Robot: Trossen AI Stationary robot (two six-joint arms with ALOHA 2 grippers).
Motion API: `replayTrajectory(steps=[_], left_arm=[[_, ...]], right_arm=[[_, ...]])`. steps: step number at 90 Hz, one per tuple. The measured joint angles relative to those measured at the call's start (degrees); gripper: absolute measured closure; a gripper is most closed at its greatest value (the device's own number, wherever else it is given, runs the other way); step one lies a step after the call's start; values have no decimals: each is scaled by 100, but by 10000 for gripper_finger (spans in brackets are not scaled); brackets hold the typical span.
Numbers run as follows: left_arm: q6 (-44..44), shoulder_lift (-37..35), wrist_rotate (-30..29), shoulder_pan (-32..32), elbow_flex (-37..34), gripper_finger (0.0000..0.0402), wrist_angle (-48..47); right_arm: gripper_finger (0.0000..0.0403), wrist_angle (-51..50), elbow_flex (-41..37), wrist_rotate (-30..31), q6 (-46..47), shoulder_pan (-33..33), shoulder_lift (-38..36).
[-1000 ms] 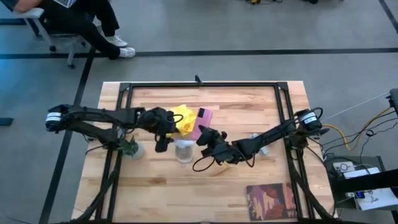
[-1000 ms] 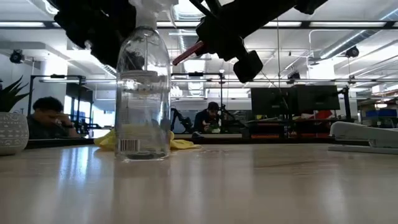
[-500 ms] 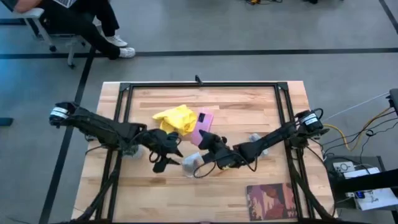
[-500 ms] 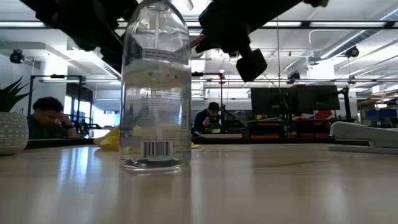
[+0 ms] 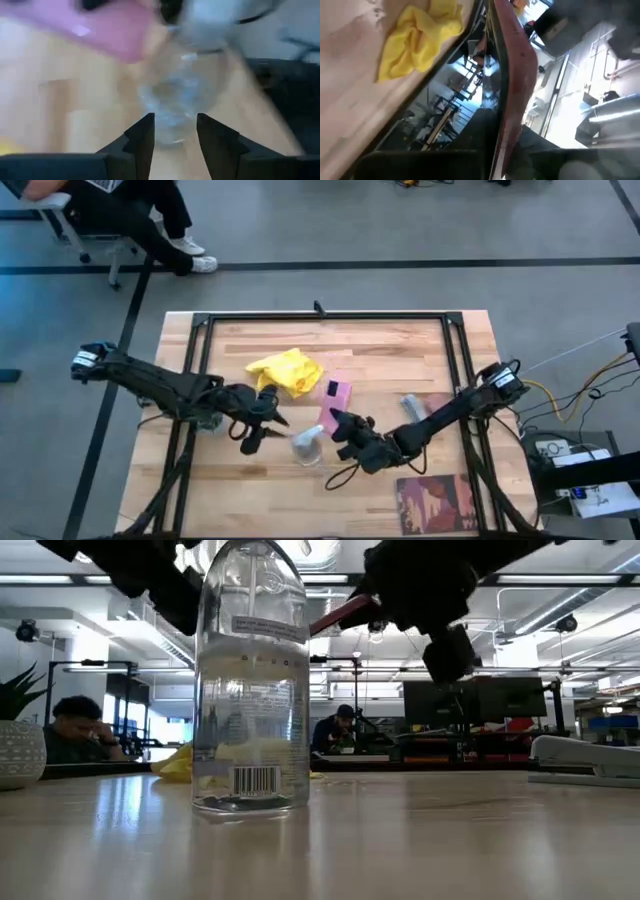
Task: Apply microfiber cloth
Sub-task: Spray the front and back of the cellphone using the spray bottle
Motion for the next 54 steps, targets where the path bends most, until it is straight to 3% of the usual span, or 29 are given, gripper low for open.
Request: replayTrajectory(steps=[12,32,54], left_arm=[[-92,51,-564,15,-109,285,-59],[-372,480,-582,19,-393,296,828],[-800,1110,-296,17,-449,301,1129]], right_arm=[[400,-583,-107,-13,365,166,0],[400,-1238,-274,-291,1811,524,0],[400,-1172,100,-1245,3255,691,9]])
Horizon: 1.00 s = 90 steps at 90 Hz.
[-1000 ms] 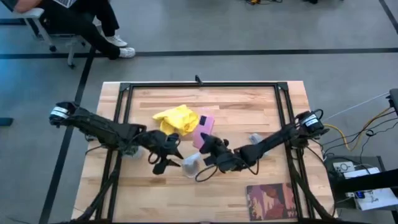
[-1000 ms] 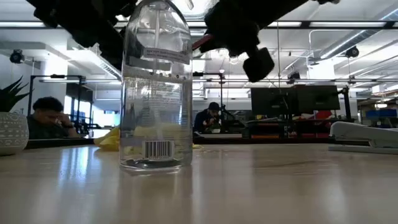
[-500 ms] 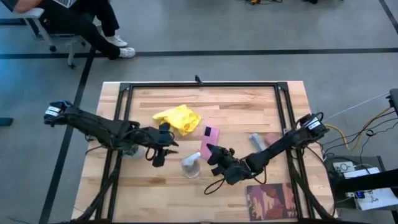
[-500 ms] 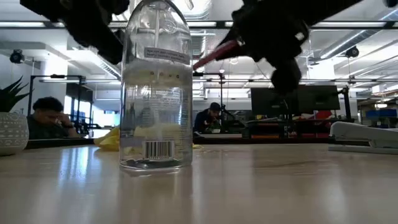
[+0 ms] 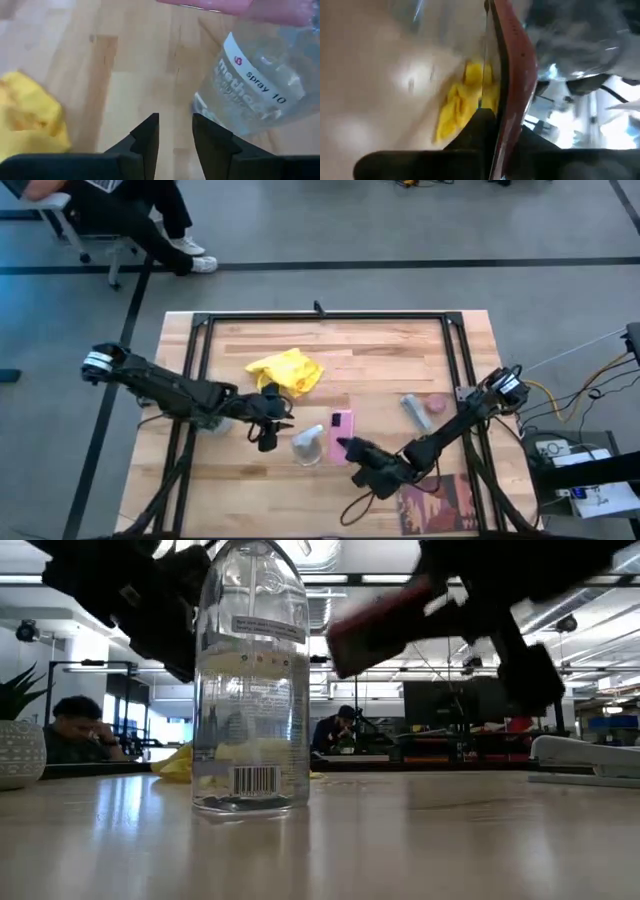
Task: Apply microfiber cloth
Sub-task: Spray the front and back of the cellphone using the spray bottle
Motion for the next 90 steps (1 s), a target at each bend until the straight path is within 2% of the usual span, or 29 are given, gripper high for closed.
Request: replayTrajectory(steps=[15,38,53,66,81,90], left_arm=[[-423,353,743,-89,4,296,172],[-841,563,847,-410,4,302,300],[-957,431,833,-553,4,302,212],[-949,279,778,-552,4,303,-103],[-892,38,114,-550,-2,303,-436],[-837,-28,-18,-545,-2,303,-436]], right_arm=[[400,-18,156,-83,341,-136,0],[400,-47,151,22,411,-576,0],[400,-46,153,86,543,-724,0],[400,-30,166,487,512,-630,0],[400,-17,297,605,516,-186,0],[400,-51,397,643,787,57,0]])
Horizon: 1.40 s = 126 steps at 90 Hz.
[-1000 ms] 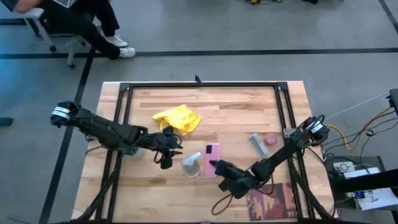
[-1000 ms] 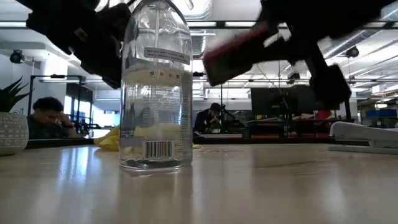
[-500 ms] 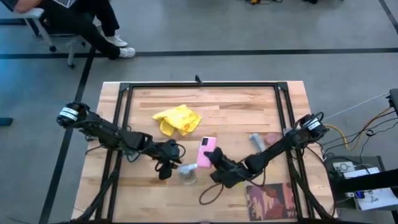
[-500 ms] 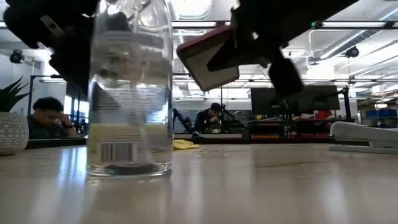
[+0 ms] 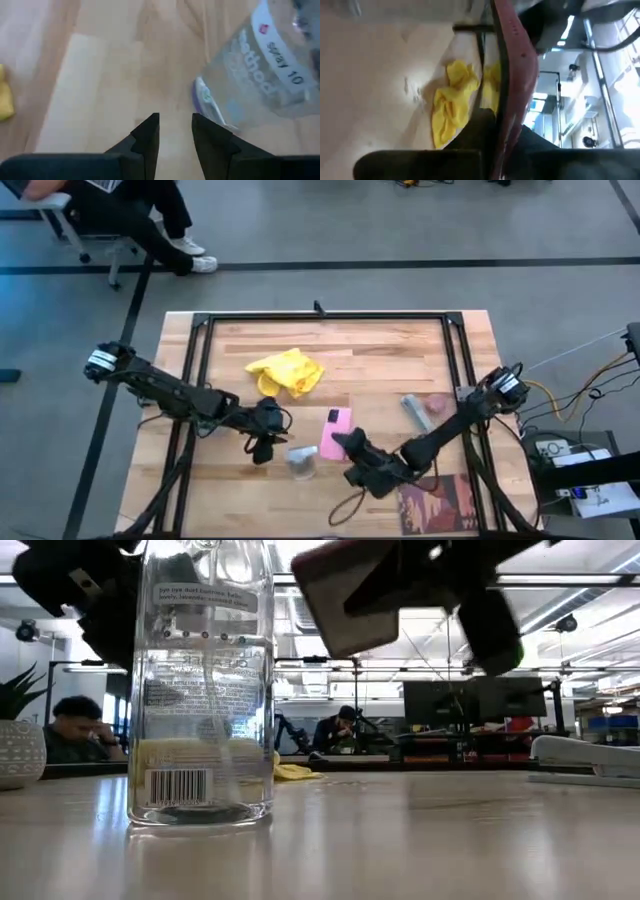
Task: Apply microfiber cloth
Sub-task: Spray the front and back of the cellphone using the spray bottle
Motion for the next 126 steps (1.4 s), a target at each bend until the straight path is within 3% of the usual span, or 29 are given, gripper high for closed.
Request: replayTrajectory(steps=[13,30,103,117,126], left_arm=[[1,-24,-85,-2,0,303,66],[-7,-24,-89,0,0,303,152],[81,-54,-19,-105,11,303,414],[550,-573,-24,-103,11,303,328],[829,-1090,-35,-103,13,303,80]], right_arm=[[400,4,232,522,353,277,0],[400,12,558,1157,135,410,0],[400,-53,1032,984,-60,-358,0],[400,-325,955,584,-126,-449,-4],[400,-343,742,566,-670,-533,-4]])
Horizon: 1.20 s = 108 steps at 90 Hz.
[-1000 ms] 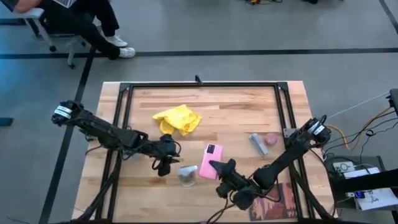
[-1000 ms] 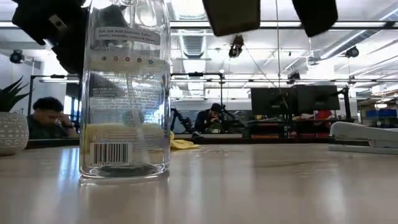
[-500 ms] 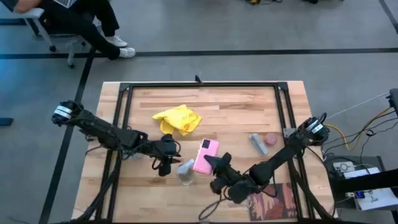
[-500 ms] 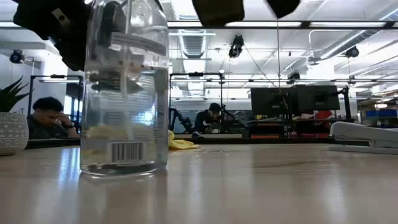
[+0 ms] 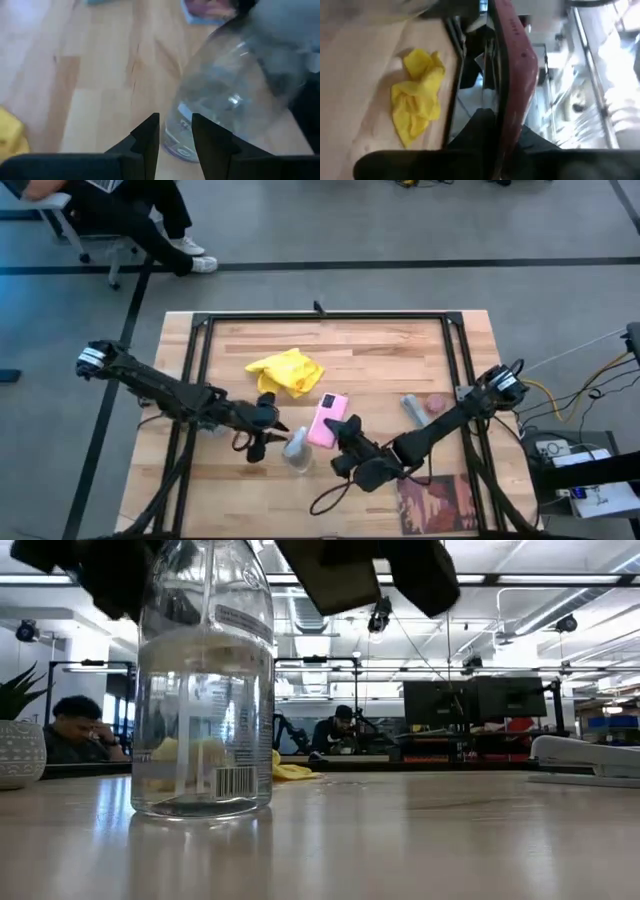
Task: Apply microfiber cloth
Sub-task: Spray the front and back of the cellphone using the spray bottle
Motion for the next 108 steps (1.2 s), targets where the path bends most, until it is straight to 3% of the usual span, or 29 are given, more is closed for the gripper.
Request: replayTrajectory(steps=[17,30,55,81,108], left_arm=[[553,-770,-48,89,-2,303,-65],[682,-1025,49,198,-4,291,320],[628,-1035,187,274,-7,208,399],[806,-644,779,382,-13,108,867],[1225,-210,1028,382,-13,74,1419]], right_arm=[[400,-2,-374,293,-1847,-306,2],[400,2,-509,44,-3165,-569,2],[400,83,-583,-285,-6130,-1004,40],[400,785,-407,-454,-6616,-541,-11],[400,783,-358,-434,-6466,-211,-11]])
